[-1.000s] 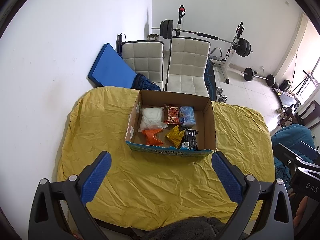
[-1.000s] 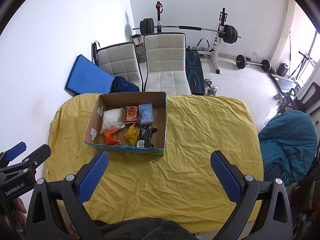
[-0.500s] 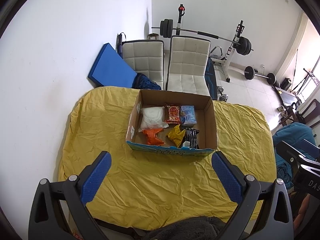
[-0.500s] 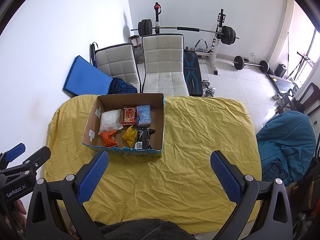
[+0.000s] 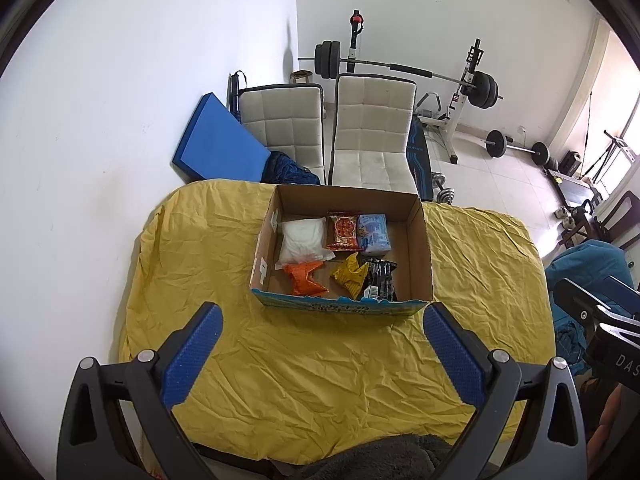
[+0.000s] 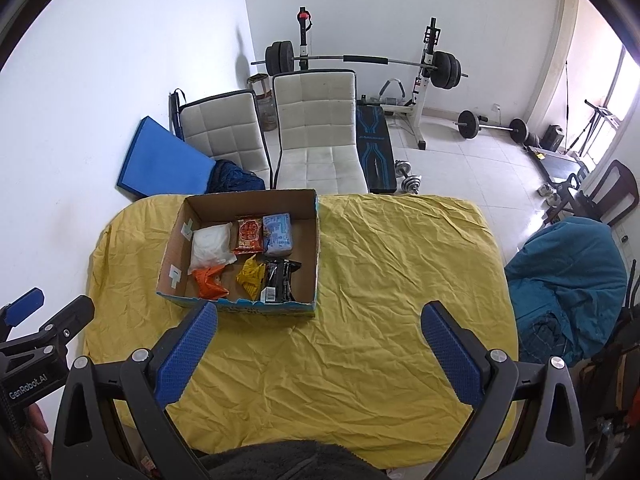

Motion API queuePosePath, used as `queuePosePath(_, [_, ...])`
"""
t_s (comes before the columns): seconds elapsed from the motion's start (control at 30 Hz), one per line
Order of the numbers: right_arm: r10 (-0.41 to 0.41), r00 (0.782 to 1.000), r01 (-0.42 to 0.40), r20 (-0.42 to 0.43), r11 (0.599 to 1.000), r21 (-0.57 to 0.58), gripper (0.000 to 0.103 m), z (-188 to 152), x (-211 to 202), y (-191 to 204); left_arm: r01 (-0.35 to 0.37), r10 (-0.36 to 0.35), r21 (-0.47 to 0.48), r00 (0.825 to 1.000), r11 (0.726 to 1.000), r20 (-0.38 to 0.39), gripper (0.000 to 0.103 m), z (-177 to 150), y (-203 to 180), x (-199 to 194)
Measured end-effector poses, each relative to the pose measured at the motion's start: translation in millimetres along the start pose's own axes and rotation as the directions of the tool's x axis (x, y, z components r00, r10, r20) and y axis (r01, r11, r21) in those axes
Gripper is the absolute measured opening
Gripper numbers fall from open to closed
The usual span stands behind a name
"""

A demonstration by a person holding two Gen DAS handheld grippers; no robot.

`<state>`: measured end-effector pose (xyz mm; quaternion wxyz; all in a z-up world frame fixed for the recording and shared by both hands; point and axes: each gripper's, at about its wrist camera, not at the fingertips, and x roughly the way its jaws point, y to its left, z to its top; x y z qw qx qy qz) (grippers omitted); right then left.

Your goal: Organize snacks

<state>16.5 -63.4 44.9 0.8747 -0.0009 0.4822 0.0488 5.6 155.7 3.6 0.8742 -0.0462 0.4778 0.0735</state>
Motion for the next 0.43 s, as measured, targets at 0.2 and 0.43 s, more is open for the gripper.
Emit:
queuePosePath(0.2, [-0.007, 1.000, 0.007, 0.003, 1.000, 0.006, 0.103, 0.6, -1.6, -1.4, 0.009, -0.009, 0.007, 1.000, 1.000, -0.001, 0.103, 1.0, -0.2, 0.3])
queuePosePath(0.43, [-0.009, 1.000, 0.009, 0.003, 1.000, 0.007, 0.103, 2.0, -1.4, -1.4, 0.018, -0.018, 0.012, 1.000, 1.000, 0.007, 0.103, 4.1, 3.9, 1.3])
